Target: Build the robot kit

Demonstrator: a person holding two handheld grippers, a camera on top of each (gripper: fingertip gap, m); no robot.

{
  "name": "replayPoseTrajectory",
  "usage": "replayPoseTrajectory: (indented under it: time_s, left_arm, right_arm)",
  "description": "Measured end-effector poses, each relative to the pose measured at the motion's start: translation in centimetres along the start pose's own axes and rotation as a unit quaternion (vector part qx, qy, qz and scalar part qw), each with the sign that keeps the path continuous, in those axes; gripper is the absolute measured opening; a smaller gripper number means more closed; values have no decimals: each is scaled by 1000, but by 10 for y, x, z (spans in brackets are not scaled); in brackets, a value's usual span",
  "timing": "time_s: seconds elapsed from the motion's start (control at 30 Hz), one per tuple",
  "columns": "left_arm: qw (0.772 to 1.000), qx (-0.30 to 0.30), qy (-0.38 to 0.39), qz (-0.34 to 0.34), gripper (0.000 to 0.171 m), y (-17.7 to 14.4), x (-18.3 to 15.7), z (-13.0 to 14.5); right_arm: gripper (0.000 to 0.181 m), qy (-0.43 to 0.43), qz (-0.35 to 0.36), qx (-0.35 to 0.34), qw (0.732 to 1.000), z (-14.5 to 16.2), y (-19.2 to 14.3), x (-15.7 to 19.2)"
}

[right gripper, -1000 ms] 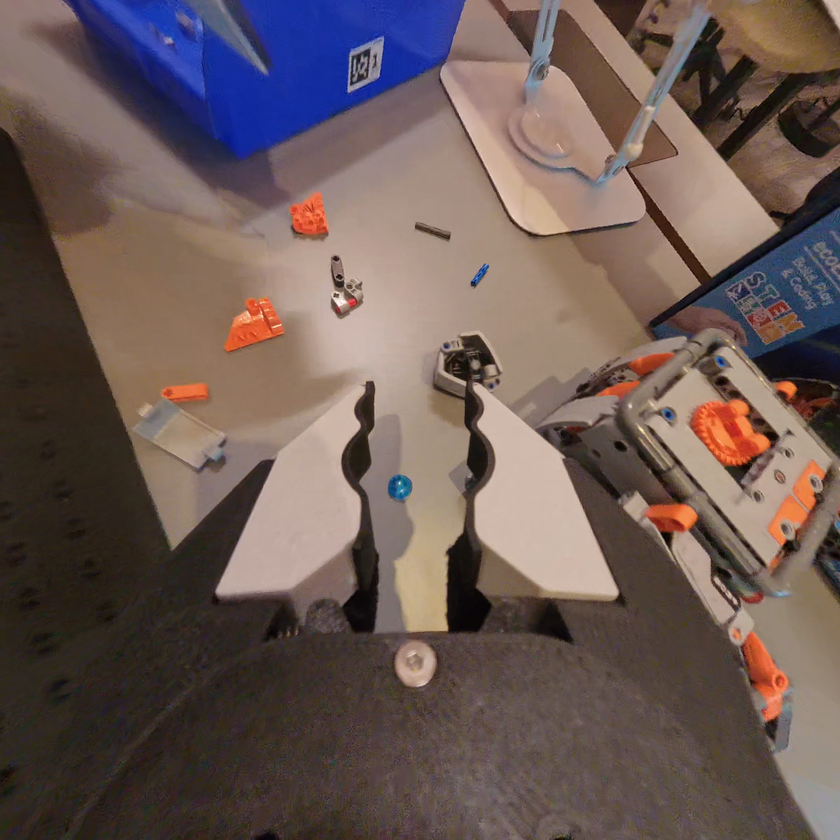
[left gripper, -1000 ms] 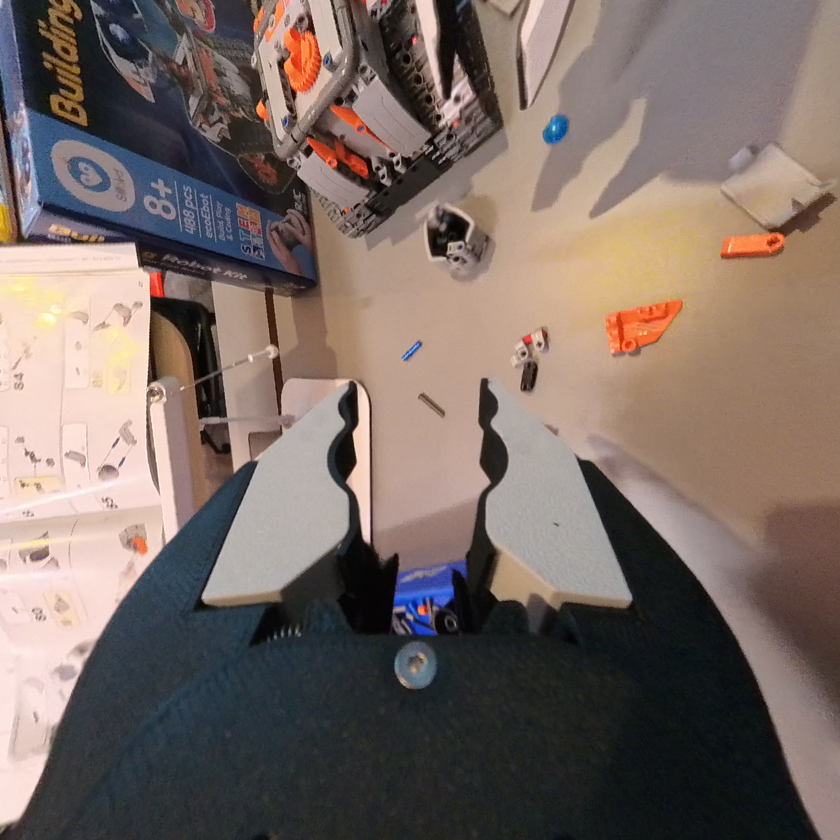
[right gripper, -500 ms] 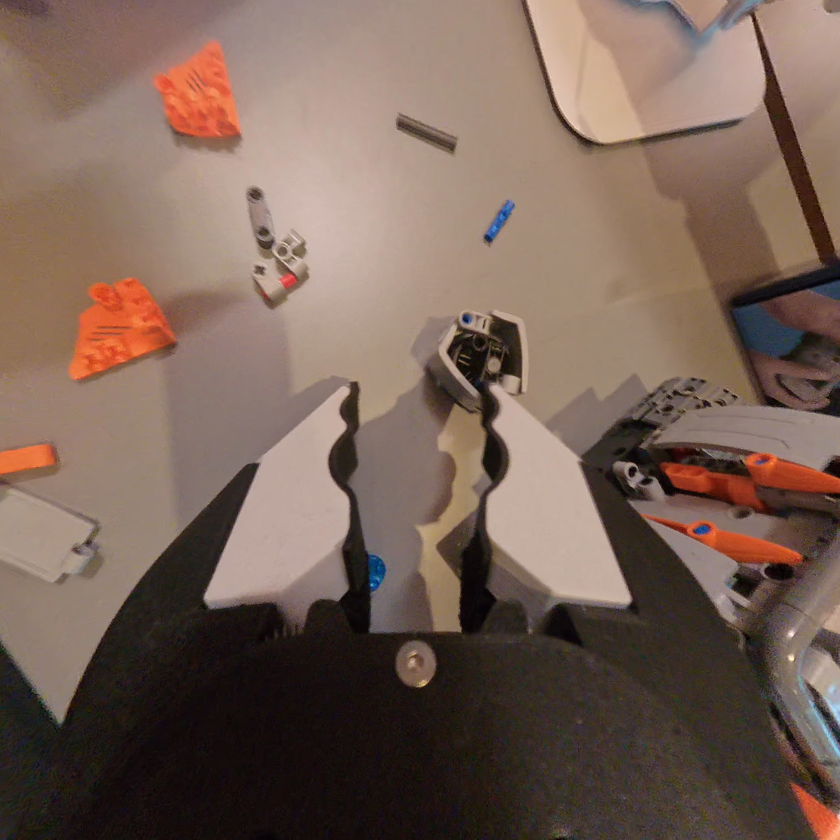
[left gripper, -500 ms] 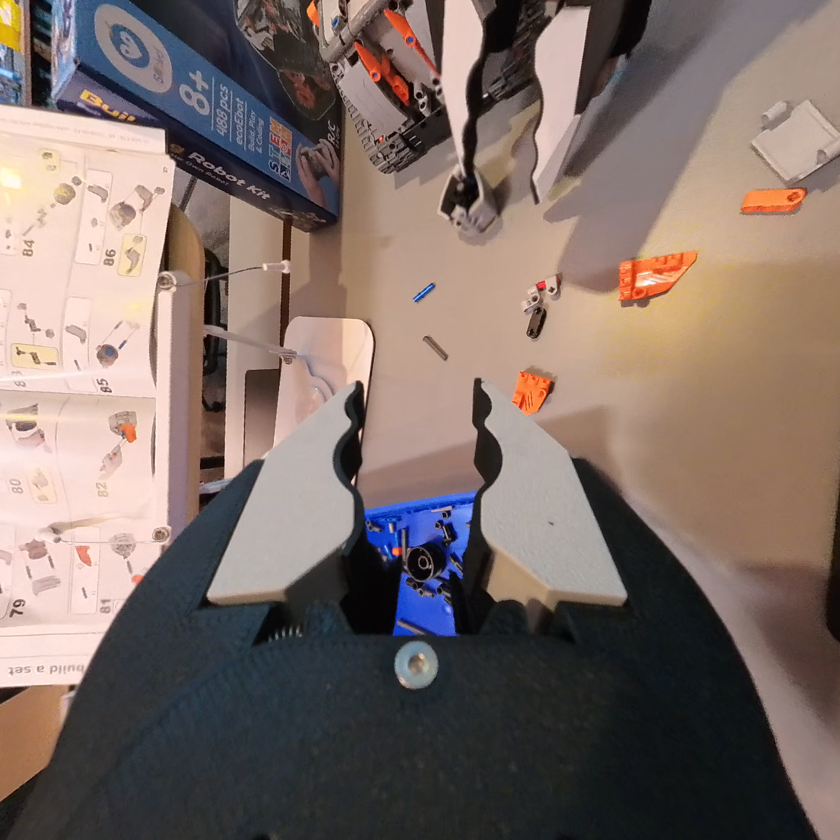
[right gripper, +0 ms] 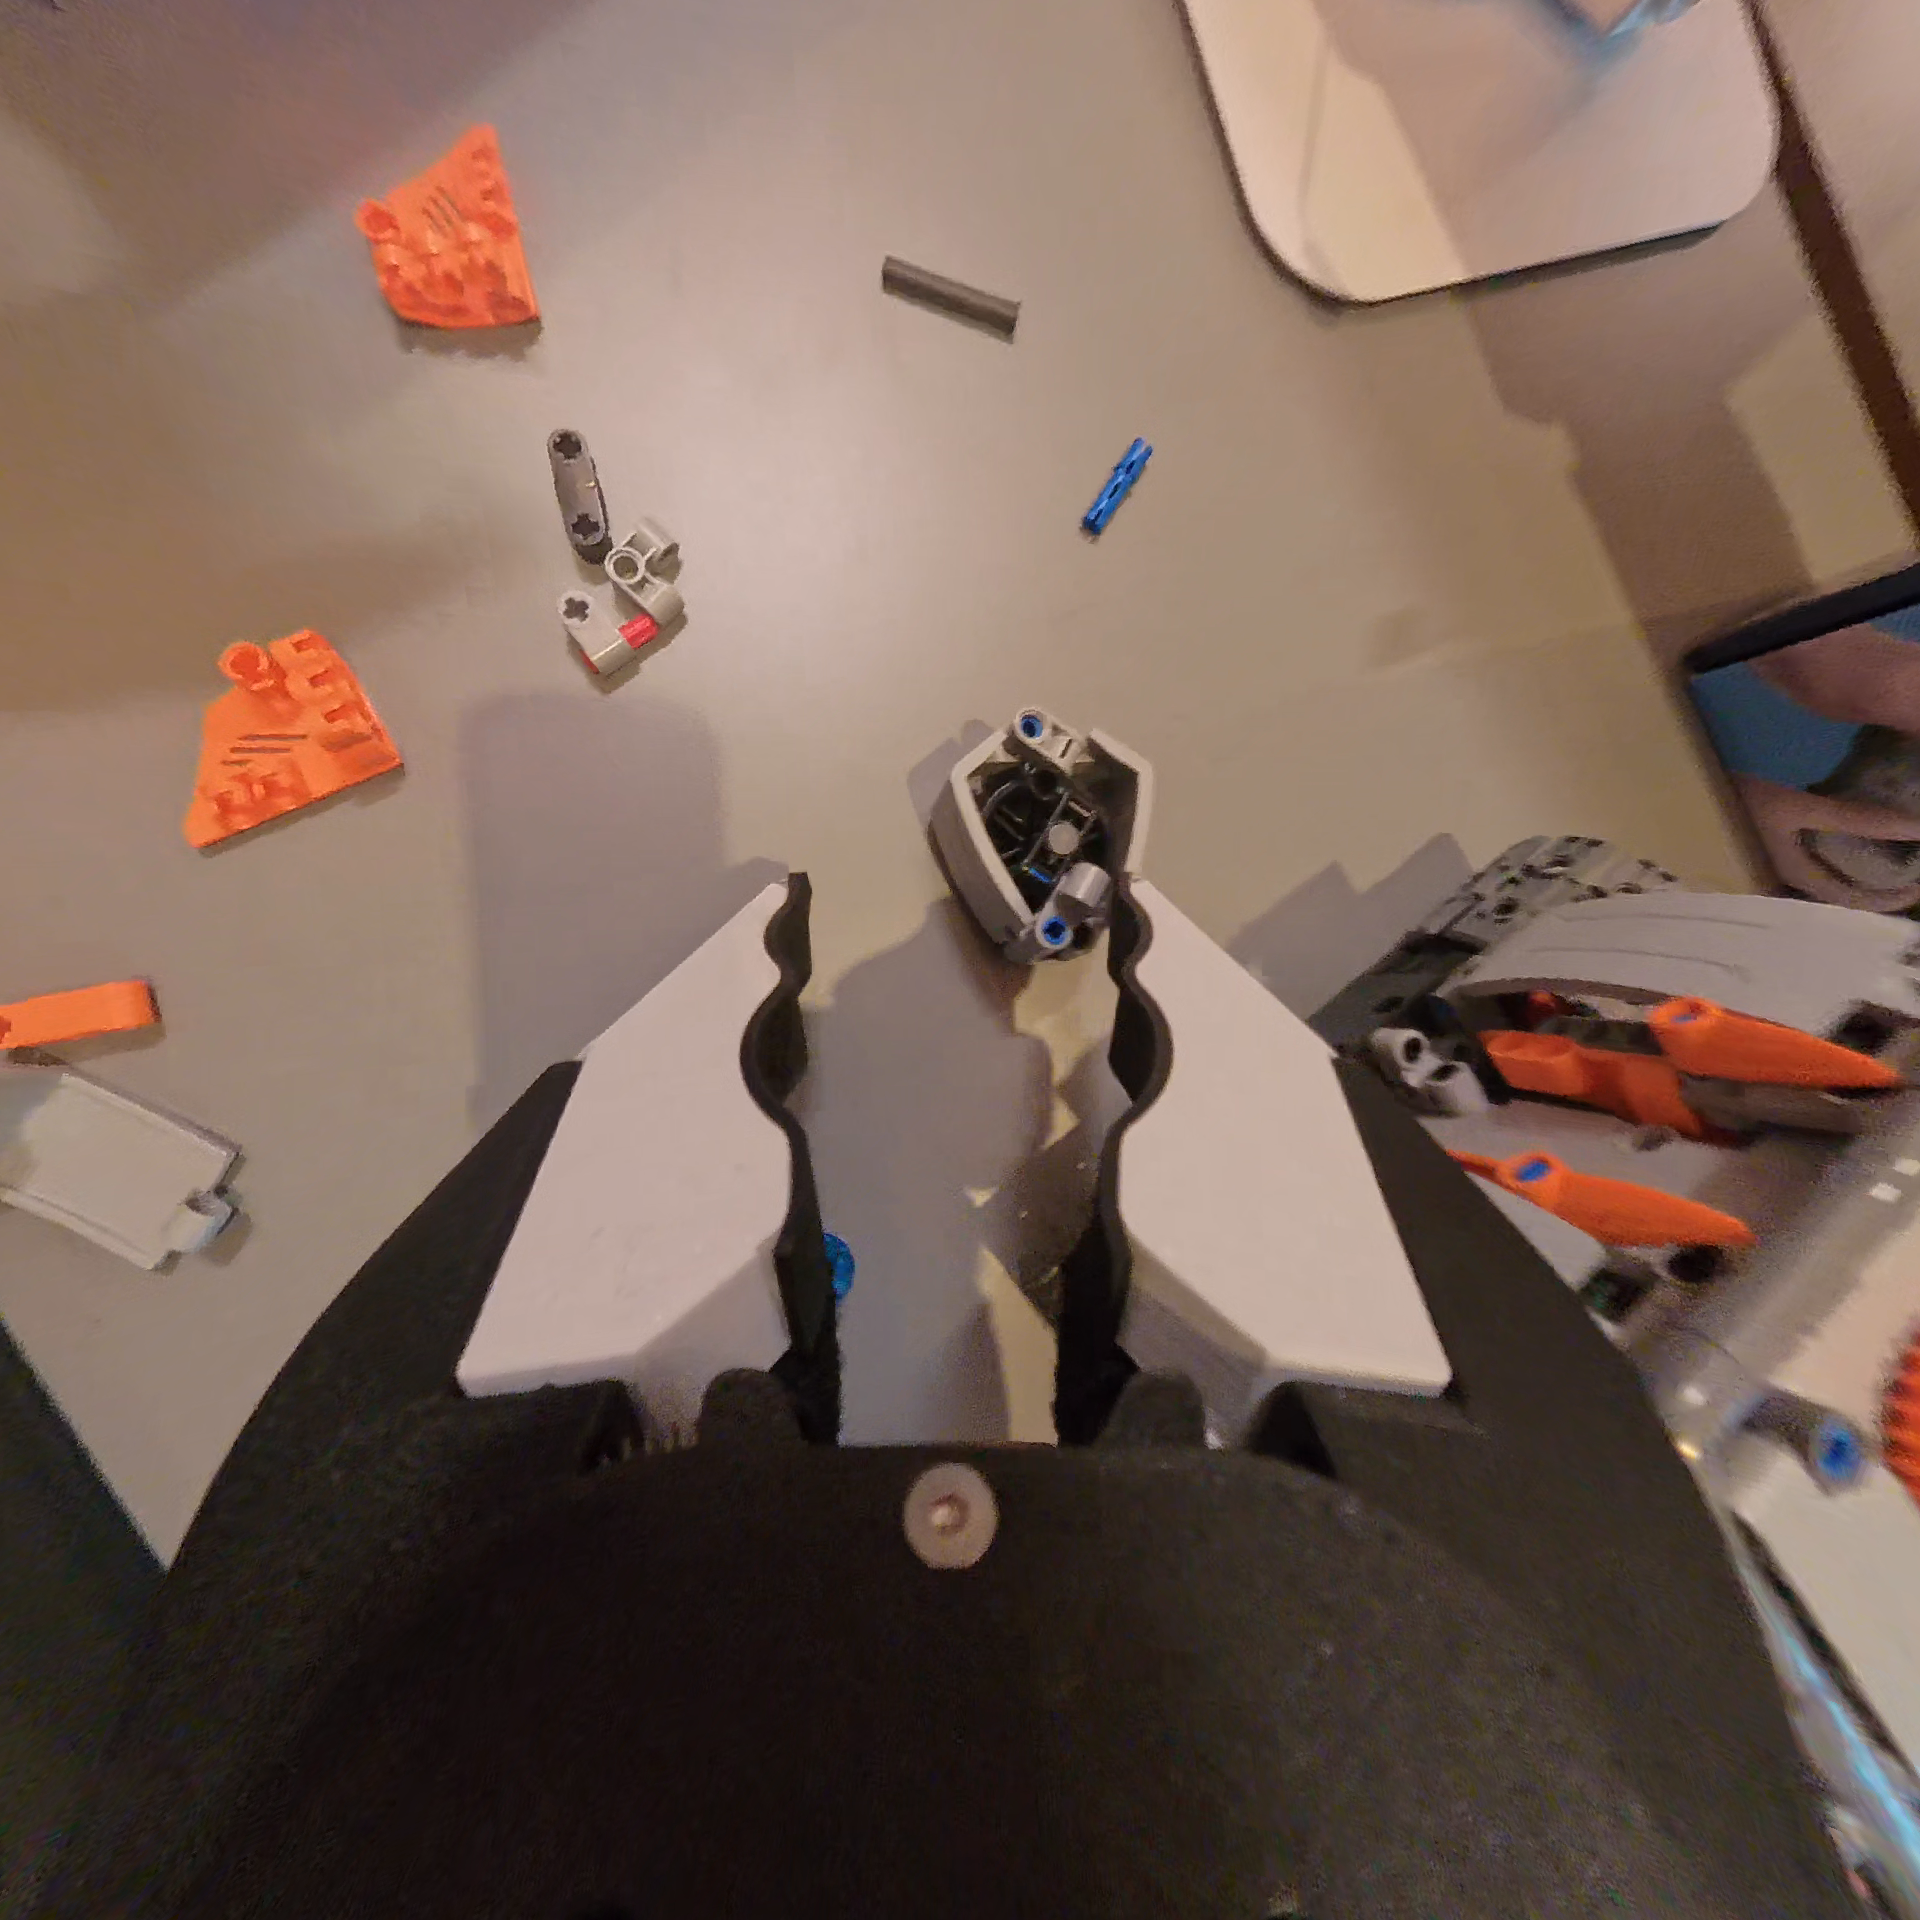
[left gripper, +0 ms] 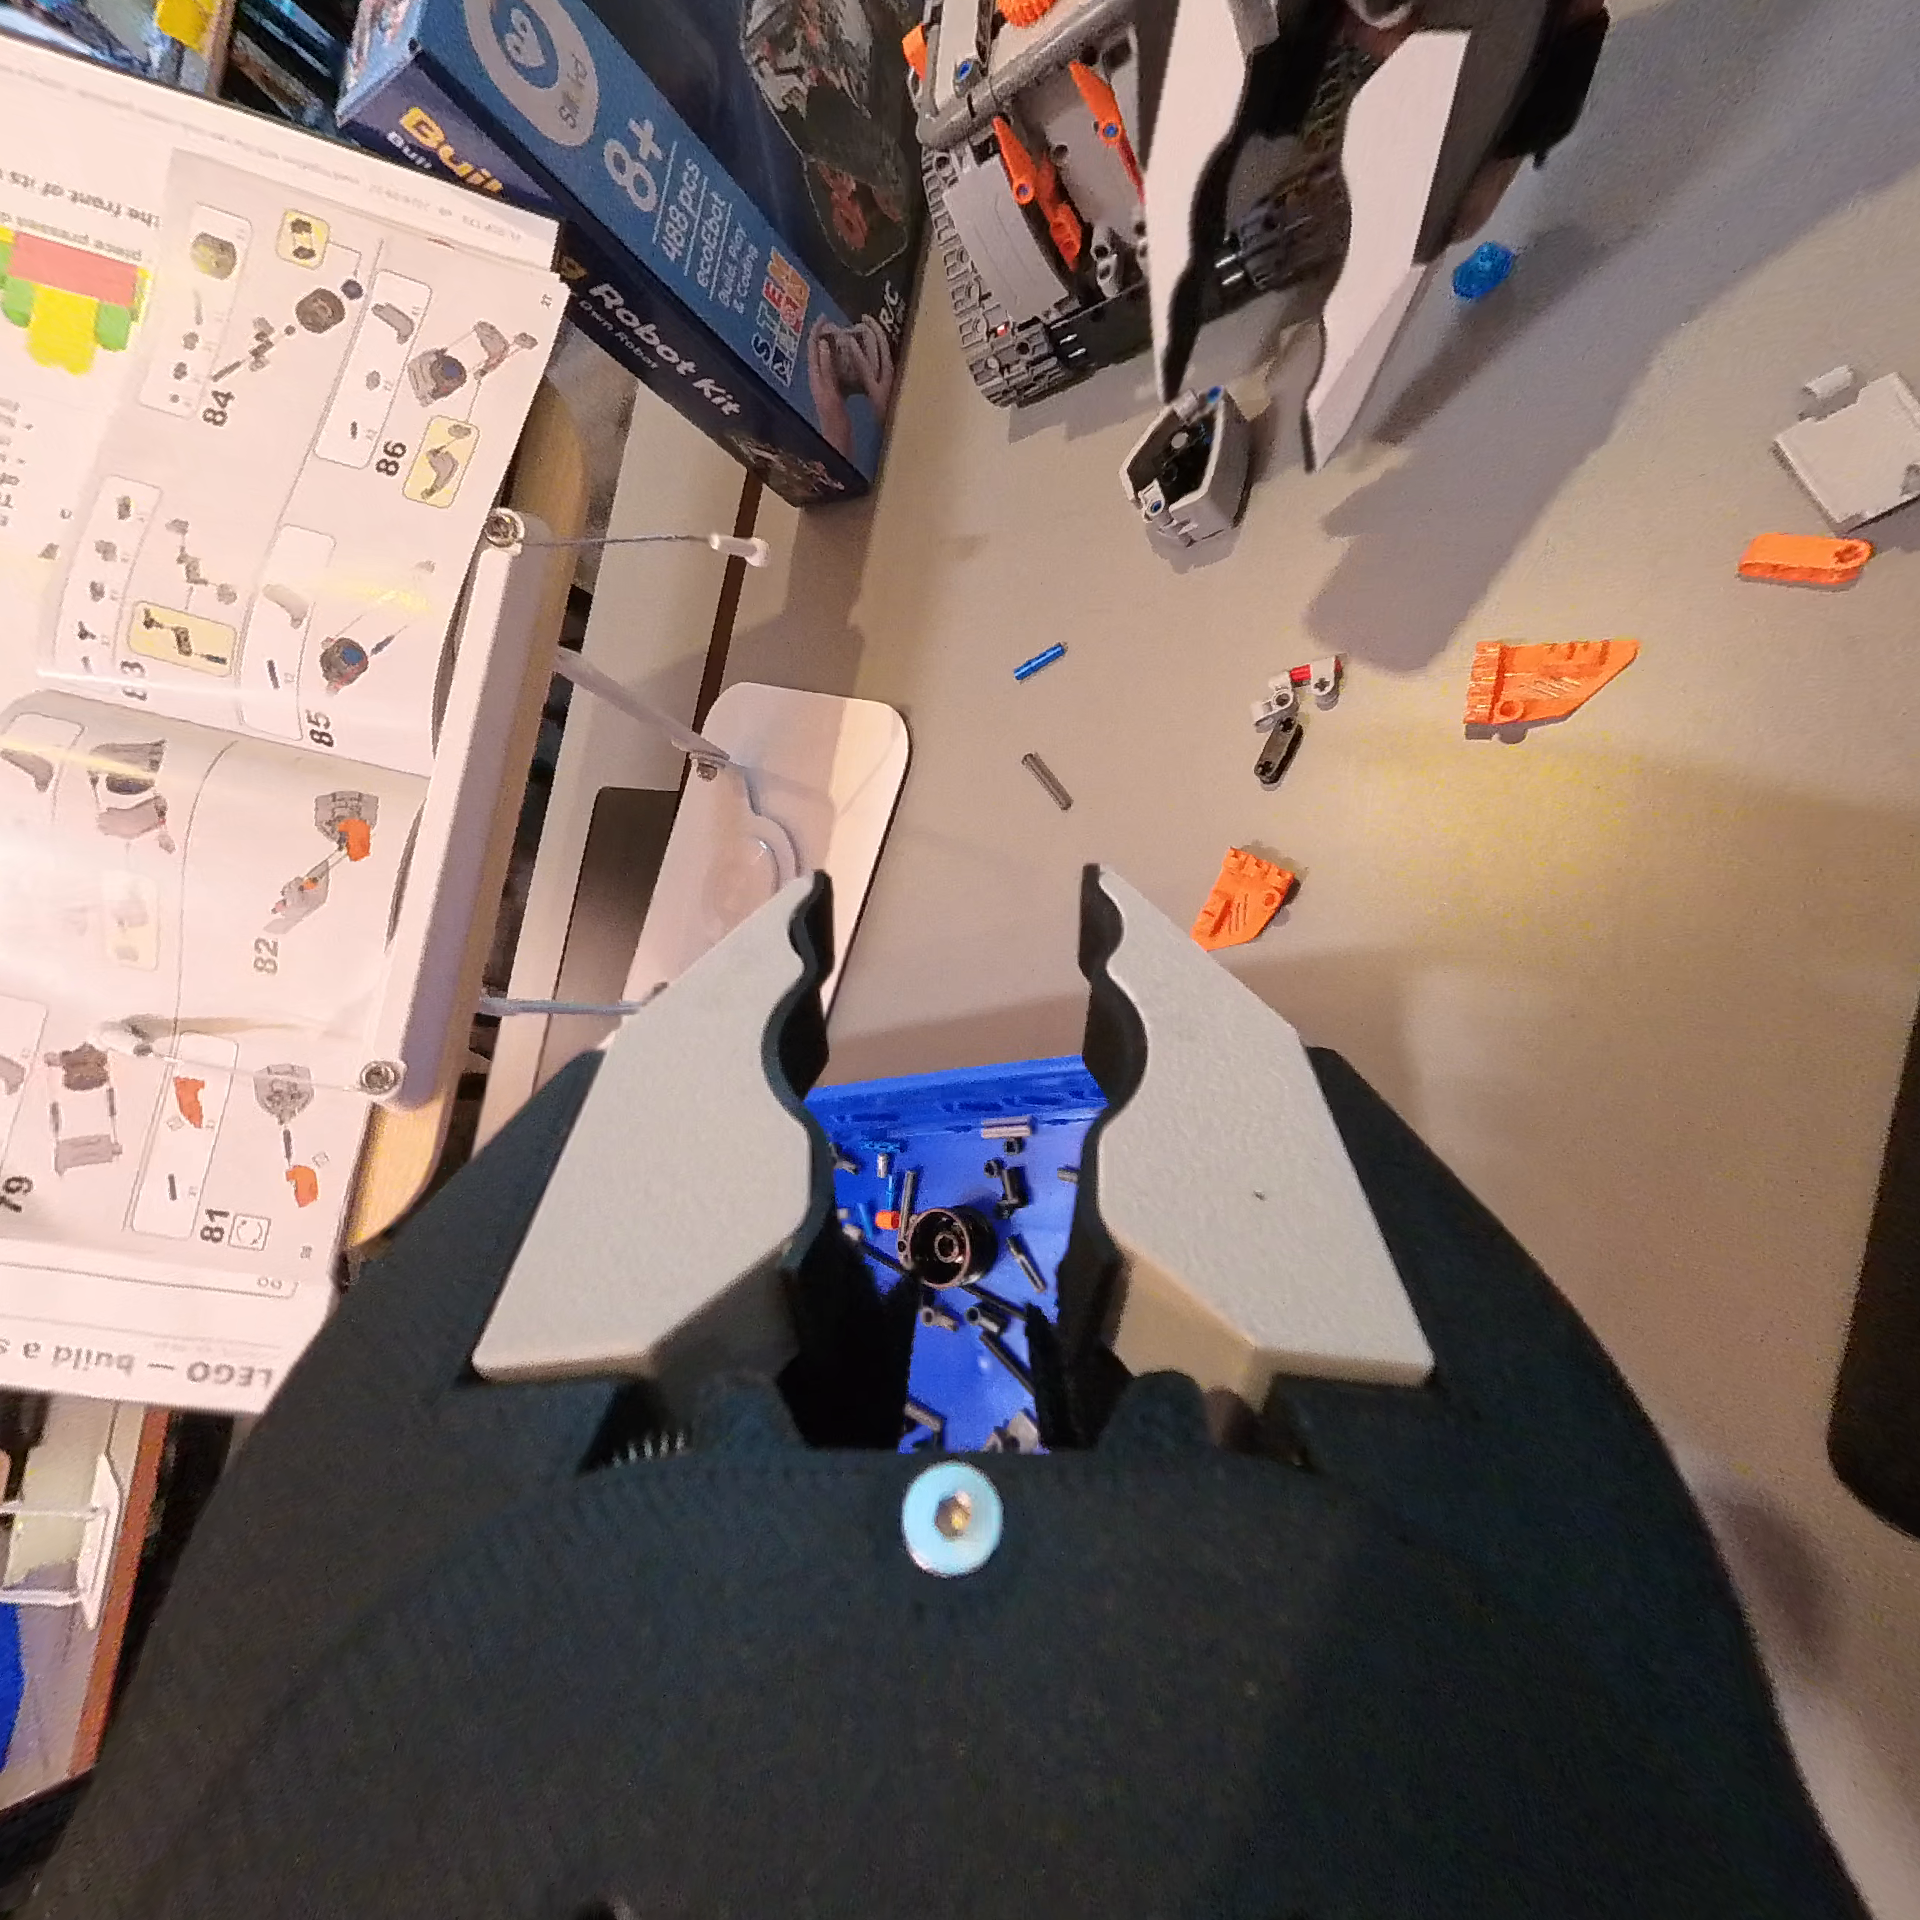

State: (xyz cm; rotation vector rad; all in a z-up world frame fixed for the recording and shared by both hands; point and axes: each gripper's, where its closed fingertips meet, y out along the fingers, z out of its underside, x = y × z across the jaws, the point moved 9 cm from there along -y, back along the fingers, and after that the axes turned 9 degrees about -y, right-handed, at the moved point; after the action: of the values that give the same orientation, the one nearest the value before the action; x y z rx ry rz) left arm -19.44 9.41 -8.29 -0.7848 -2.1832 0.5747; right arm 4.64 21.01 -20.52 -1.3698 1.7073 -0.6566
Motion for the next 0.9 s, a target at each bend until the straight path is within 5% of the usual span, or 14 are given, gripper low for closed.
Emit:
replayPoseTrajectory:
  time_s: [0.5,0.73,0.9]
  left_arm:
    - [995,-19,-26,92,45,18,-72,15]
    - [987,-47,-39,151,43,40,-122,18]
    - [986,-92,-59,125,36,51,-140,18]
  right_arm:
    - [37,6,-21,-90,996,16,-82,41]
    - [37,-30,-78,-111,990,5,-54,88]
    - [42,-79,-61,-90,991,-23,-20,96]
